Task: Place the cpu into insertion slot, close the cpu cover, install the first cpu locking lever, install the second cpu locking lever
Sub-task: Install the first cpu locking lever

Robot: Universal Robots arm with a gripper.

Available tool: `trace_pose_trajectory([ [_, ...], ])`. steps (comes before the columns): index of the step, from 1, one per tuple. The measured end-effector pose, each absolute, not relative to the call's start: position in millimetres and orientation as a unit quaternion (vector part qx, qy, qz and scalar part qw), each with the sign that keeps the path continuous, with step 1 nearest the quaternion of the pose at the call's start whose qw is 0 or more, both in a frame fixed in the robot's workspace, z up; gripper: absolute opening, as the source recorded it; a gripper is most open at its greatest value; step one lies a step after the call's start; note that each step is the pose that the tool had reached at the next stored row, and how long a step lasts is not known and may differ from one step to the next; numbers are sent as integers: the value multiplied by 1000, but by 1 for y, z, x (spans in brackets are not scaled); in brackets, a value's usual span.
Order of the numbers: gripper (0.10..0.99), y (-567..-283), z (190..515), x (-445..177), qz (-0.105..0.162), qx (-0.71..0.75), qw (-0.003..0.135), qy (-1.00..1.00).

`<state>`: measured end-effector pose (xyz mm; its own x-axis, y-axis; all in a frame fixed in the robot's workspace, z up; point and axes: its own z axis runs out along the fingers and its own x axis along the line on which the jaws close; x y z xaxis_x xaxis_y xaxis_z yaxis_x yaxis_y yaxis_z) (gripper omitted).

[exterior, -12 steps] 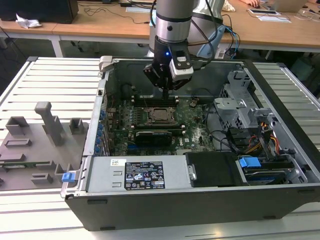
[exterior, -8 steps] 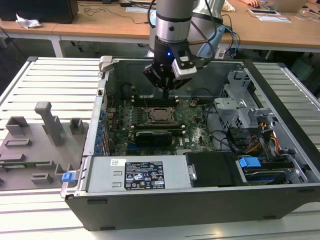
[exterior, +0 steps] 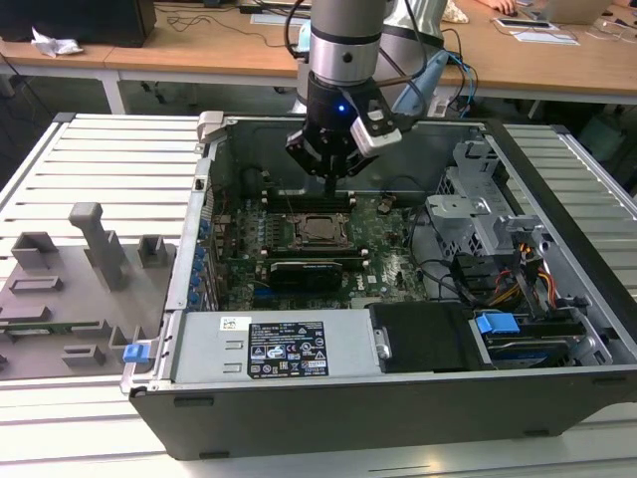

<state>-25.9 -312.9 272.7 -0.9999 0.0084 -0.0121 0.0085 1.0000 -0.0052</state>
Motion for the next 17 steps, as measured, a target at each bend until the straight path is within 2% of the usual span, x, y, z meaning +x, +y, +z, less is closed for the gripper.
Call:
trace_pose_trajectory([
  [3,106,-313,272,-31,-2,-30,7,1000],
  [7,106,-313,272,-49,7,-30,14,999],
  [10,106,-313,271,-54,16,-26,14,999],
  [17,106,-313,266,-85,16,-22,14,1000],
])
